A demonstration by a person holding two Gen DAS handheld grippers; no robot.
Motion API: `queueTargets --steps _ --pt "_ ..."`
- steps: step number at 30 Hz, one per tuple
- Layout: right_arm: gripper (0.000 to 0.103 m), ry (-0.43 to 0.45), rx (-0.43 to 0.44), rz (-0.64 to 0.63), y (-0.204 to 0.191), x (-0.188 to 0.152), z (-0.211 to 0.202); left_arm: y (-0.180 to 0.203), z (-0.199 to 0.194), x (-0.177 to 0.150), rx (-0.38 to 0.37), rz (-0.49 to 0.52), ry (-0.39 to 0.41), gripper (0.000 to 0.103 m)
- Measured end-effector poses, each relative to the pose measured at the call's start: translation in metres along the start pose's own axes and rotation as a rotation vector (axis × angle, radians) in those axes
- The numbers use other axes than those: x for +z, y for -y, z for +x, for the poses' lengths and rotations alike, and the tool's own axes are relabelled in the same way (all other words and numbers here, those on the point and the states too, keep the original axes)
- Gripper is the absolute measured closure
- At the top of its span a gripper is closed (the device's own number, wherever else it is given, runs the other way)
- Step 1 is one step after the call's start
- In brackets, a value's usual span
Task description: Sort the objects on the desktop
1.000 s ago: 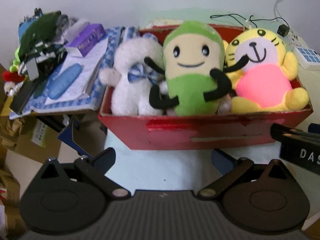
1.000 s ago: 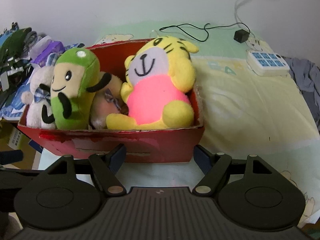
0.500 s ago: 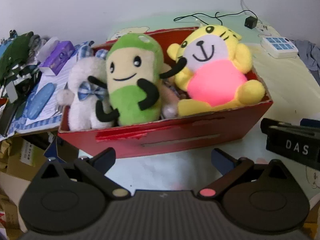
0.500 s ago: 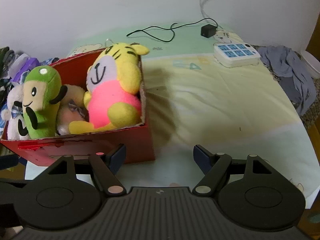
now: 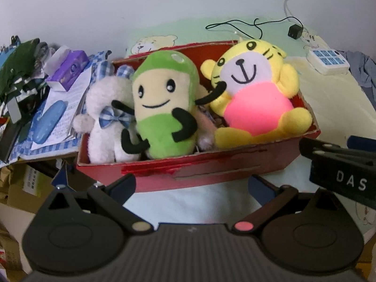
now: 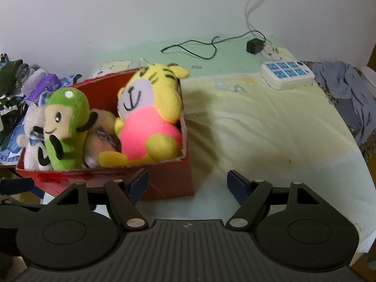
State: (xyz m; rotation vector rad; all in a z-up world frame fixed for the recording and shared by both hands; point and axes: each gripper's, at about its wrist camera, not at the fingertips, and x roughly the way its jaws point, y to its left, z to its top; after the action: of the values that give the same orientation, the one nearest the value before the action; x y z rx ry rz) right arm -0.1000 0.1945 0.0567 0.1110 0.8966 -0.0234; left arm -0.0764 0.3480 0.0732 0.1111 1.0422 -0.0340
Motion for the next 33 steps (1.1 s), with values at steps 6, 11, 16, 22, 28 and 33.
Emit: queueTargets --steps 6,11,16,22,28,33 --pt "0.026 0.013 0.037 -0.019 -0.016 0.01 -0.002 -0.023 -0.001 0.003 0.006 -0.052 -0.027 0.001" --pt "0.026 0.018 0.062 -0.042 -0.03 0.017 -0.001 -0.033 -0.004 0.005 0.03 -0.069 -0.02 0.001" --pt "0.026 0.033 0.07 -0.048 -0.035 0.019 -0.003 -0.039 -0.007 0.005 0.013 -0.093 -0.006 0.001" --pt "0.026 0.046 0.035 -0.036 -0.024 0.017 -0.006 -0.033 -0.01 0.008 0.011 -0.094 0.028 0.001" --pt "0.026 0.054 0.0 -0.013 -0.01 0.017 -0.008 -0.023 -0.006 0.014 0.012 -0.074 0.016 0.001" --pt "0.026 0.055 -0.002 0.002 -0.005 0.019 -0.008 -0.018 -0.009 0.017 0.018 -0.068 0.032 0.001"
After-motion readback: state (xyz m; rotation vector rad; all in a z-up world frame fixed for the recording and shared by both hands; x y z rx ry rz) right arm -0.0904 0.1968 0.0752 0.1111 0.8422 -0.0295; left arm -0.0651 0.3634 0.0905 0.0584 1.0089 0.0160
